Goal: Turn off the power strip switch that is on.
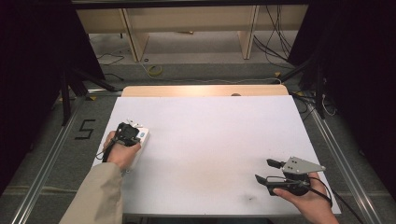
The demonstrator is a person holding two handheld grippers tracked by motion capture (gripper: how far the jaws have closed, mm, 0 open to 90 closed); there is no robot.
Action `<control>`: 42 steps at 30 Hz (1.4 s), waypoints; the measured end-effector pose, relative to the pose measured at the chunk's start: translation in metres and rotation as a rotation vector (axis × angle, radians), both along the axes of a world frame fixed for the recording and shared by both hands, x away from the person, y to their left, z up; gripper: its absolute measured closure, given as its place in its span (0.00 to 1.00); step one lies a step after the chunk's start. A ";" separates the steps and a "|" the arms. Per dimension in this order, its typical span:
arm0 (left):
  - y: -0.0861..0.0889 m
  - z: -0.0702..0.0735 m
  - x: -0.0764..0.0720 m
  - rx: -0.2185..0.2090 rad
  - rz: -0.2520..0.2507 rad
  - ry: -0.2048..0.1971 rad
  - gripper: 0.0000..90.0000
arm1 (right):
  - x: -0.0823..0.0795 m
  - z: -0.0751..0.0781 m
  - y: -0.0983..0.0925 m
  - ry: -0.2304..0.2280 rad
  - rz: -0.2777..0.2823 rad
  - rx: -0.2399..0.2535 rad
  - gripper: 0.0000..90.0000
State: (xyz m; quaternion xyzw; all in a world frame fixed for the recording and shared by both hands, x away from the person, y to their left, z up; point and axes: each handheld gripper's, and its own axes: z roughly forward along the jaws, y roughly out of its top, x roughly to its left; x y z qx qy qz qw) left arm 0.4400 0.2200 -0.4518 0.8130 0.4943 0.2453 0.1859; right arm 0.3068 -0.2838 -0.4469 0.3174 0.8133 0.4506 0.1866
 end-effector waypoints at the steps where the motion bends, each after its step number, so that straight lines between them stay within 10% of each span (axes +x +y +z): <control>1: -0.001 0.000 0.000 0.004 0.000 0.000 1.00 | 0.000 0.000 0.000 0.000 0.000 0.000 0.33; 42: -0.004 0.000 0.003 0.022 0.010 0.029 1.00 | 0.000 0.000 0.002 -0.004 0.004 -0.008 0.33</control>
